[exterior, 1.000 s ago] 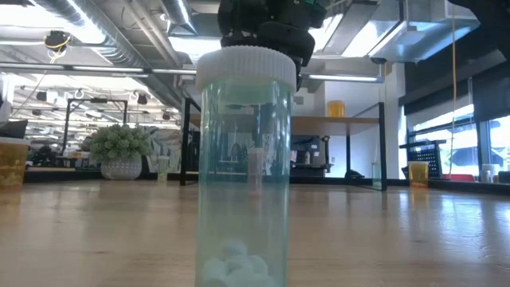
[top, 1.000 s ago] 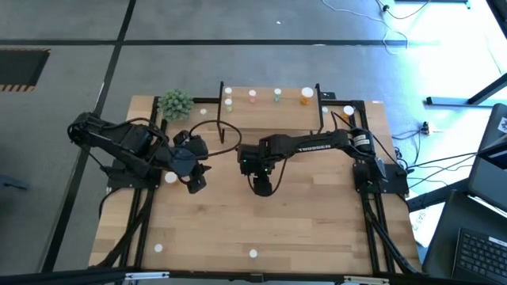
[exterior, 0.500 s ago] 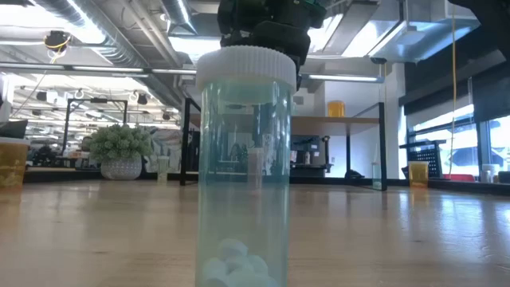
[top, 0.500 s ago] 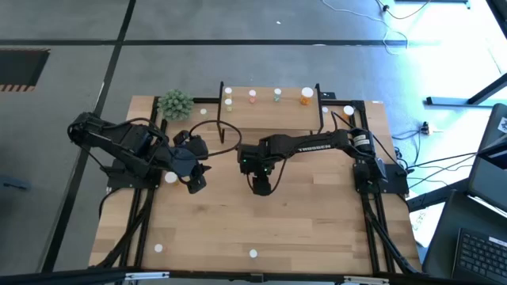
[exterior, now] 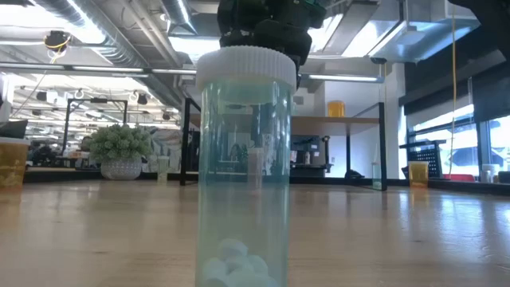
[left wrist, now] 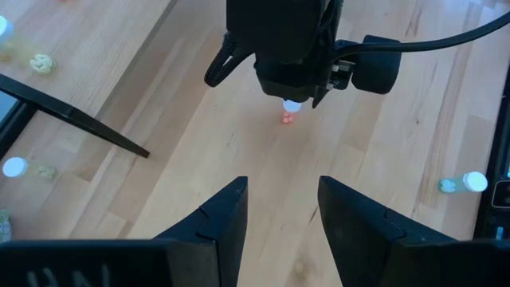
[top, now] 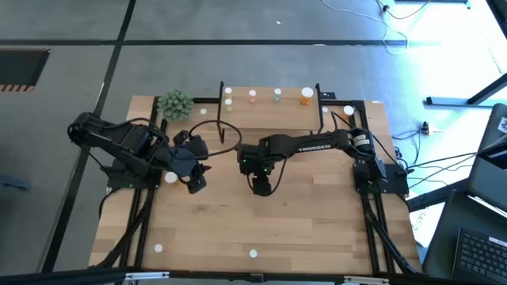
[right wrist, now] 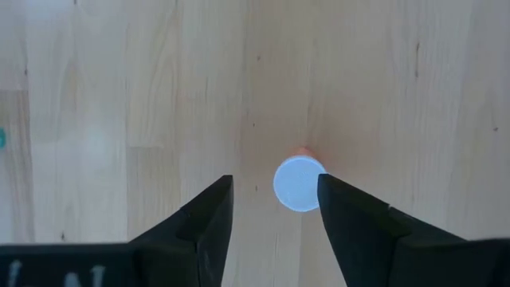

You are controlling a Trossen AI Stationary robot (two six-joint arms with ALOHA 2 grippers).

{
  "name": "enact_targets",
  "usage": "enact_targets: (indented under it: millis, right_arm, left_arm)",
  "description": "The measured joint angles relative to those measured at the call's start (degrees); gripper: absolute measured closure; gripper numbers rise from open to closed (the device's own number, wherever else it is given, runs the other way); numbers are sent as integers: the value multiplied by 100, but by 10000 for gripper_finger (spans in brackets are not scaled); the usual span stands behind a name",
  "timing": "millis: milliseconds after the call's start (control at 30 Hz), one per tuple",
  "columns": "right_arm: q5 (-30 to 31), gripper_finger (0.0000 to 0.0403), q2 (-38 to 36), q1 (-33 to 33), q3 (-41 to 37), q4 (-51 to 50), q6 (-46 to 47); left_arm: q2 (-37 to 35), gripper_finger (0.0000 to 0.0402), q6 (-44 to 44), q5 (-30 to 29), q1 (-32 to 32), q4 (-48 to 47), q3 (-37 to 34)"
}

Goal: Pick and place medicine bottles onto shelf by color
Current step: Put the top pink pill bottle on the shelf aligned with the other pink pill bottle

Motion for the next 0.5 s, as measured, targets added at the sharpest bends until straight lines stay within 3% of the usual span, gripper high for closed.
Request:
enact_targets:
  millis: [300,500]
  right_arm:
    - [18,171,0,-2,0,2,147]
    - [20,170,0,-2,0,-14,168]
  left_arm:
    - [0,253,0,-1,0,0,0]
    - [0,253,0,0,0,0,0]
